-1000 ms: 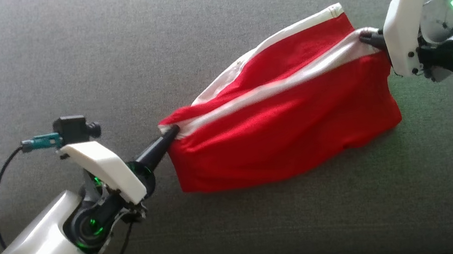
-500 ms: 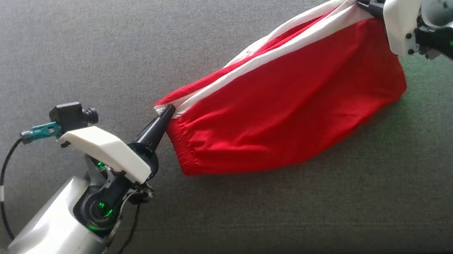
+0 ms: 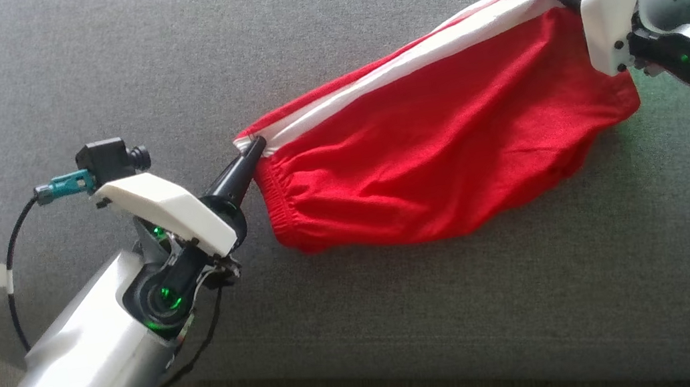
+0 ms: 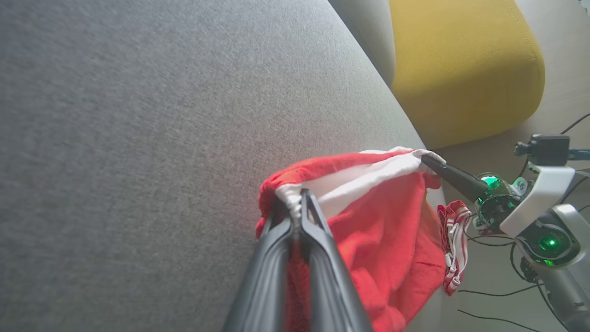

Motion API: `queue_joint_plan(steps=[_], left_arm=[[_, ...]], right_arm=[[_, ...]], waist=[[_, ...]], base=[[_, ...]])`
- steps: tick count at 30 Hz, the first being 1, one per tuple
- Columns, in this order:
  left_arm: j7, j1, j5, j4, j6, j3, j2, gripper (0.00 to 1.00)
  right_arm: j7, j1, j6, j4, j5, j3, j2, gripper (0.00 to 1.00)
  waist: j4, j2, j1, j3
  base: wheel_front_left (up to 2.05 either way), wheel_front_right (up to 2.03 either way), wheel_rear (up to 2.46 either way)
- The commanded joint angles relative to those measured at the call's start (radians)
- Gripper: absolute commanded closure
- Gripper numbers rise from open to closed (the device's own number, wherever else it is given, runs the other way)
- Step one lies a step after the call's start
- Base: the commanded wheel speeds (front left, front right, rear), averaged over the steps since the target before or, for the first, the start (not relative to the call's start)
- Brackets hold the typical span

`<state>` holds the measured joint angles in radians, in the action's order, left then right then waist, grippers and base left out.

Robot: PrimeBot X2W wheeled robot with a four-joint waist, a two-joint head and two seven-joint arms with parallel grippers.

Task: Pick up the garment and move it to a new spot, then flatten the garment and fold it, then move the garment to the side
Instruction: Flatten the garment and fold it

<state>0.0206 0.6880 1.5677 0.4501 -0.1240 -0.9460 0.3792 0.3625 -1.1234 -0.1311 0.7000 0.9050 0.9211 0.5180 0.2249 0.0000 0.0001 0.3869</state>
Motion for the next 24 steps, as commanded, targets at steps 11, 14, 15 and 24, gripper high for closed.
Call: queue_joint_plan(steps=[11, 14, 15, 24], left_arm=[[0.036, 0.071, -0.011, 0.091, -0.007, 0.056, -0.019, 0.00], [0.064, 0.077, -0.022, 0.124, -0.007, 0.063, -0.022, 0.00], [0.074, 0.078, -0.025, 0.134, -0.007, 0.066, -0.023, 0.00], [0.235, 0.081, -0.207, 0.203, 0.070, 0.086, 0.016, 0.00]], right_arm=[[-0.119, -0.064, 0.000, 0.110, 0.036, 0.025, -0.023, 0.00], [-0.160, -0.070, 0.000, 0.144, 0.012, 0.041, -0.023, 0.00], [-0.180, -0.071, 0.000, 0.157, 0.004, 0.043, -0.024, 0.00], [-0.419, -0.026, 0.000, 0.213, -0.007, -0.017, -0.063, 0.00]], waist=[[-0.003, 0.0000, -0.0001, 0.002], [-0.009, 0.0000, -0.0001, -0.011], [-0.012, 0.0000, -0.0001, -0.017], [-0.052, 0.0000, -0.0001, -0.119]], base=[[0.00, 0.00, 0.00], [0.00, 0.00, 0.00], [0.00, 0.00, 0.00], [0.00, 0.00, 0.00]])
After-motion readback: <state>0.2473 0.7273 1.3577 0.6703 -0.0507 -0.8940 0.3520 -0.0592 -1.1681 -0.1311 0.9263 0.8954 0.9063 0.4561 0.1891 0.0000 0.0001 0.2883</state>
